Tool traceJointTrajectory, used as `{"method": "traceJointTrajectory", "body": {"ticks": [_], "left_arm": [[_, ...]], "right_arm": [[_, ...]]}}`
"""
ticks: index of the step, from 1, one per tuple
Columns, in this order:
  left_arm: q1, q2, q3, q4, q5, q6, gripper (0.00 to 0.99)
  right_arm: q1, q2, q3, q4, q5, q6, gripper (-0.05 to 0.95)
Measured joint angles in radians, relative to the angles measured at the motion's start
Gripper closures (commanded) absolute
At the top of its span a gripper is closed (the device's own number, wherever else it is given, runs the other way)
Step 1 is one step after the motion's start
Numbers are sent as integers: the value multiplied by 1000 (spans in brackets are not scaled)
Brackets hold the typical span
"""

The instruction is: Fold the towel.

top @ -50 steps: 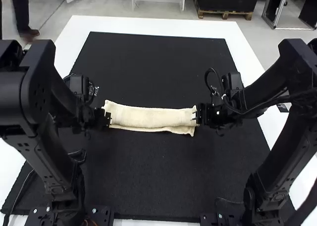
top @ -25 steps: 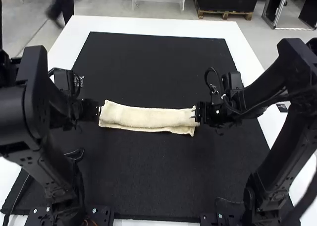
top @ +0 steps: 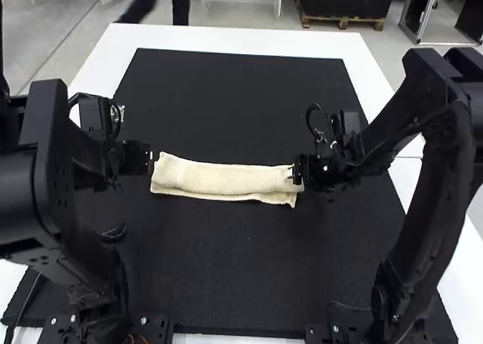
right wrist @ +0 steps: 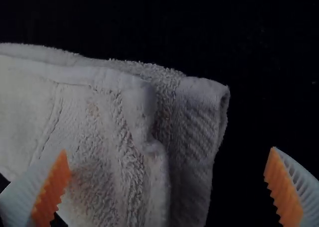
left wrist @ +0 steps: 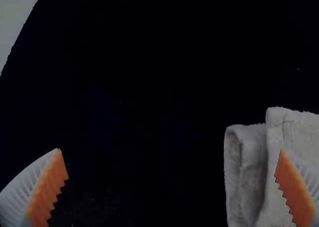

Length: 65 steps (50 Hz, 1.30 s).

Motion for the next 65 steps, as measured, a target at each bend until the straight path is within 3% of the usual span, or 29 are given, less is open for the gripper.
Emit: {"method": "traceJointTrajectory", "body": {"ticks": [7, 11, 13, 16, 18, 19, 35, 53, 65], "left_arm": [[0, -9, 0, -11, 0, -1, 23], [0, -15, 0, -18, 0, -2, 23], [0, -20, 0, -20, 0, -4, 23], [0, -30, 0, -23, 0, -5, 23], [0, -39, 0, -28, 0, -5, 23], [0, -43, 0, -31, 0, -5, 23], [2, -74, 11, -52, 0, -16, 23], [12, -74, 11, -55, 0, -27, 23], [12, -74, 11, -56, 0, -27, 23]], "right_arm": [[21, 31, 26, 4, 1, 0, 8], [24, 42, 36, 4, 2, 0, 130], [24, 46, 38, 4, 10, -1, 243], [25, 54, 40, 7, 11, 0, 552], [32, 66, 43, 9, 11, -1, 872], [36, 71, 43, 10, 12, -2, 911], [45, 97, 55, 3, 14, -20, 921], [-26, -76, 75, -151, -27, -24, 921], [-27, -139, 118, -201, -68, -23, 921]]}}
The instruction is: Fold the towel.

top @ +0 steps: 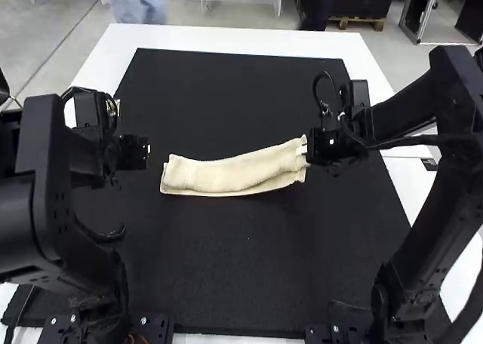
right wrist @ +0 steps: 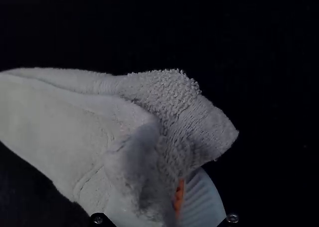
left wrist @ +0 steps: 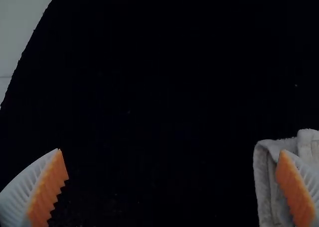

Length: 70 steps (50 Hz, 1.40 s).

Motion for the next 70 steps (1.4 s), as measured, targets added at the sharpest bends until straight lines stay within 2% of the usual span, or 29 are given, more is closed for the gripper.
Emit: {"method": "traceJointTrajectory", "body": {"ticks": [18, 38, 70], "left_arm": [[0, 0, -22, 13, -9, 0, 23], [0, 0, -23, 18, -31, 0, 23], [0, 0, -44, 34, -31, 0, 23]], "right_arm": [[135, 8, 35, -6, -40, 21, 921], [310, 133, 128, 44, -45, 76, 921], [491, 333, 329, 75, -45, 133, 920]]}}
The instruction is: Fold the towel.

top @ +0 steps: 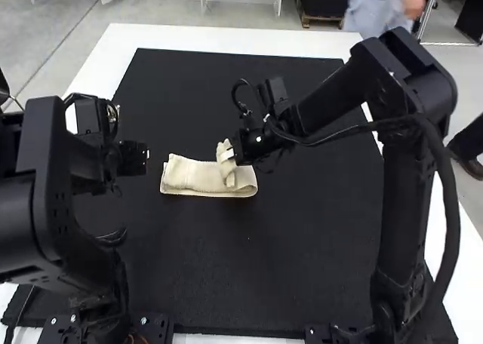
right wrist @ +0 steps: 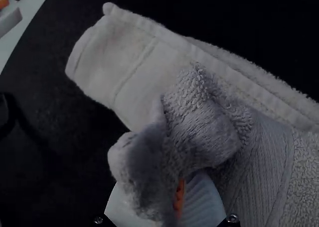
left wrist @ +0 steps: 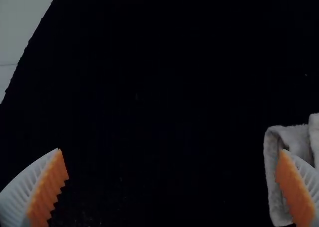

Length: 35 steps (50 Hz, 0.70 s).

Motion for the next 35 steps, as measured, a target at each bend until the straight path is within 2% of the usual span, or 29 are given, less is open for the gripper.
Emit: {"method": "traceJointTrajectory", "body": {"ticks": [35], "left_arm": [[0, 0, -4, 3, 0, 0, 23]], "right_arm": [[94, 176, 219, 13, 0, 29, 920]]}}
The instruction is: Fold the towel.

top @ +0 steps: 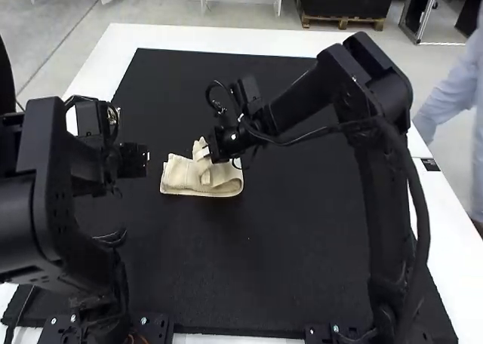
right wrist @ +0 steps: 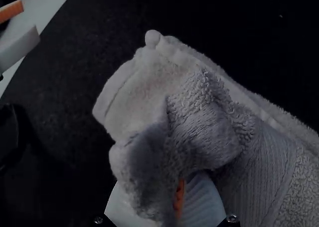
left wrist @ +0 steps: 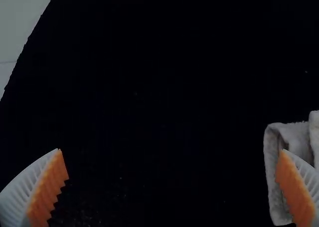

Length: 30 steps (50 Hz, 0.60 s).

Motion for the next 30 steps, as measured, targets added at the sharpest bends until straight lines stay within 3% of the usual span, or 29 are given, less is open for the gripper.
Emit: {"method": "traceJointTrajectory", "body": {"ticks": [24, 28, 30], "left_arm": [[0, 0, 0, 1, 0, 0, 23], [0, 0, 0, 7, 0, 0, 23], [0, 0, 0, 11, 0, 0, 23]], "right_arm": [[27, 74, 96, 0, -8, 15, 884], [29, 76, 96, 0, -11, 16, 849], [29, 76, 96, 0, -11, 19, 767]]}}
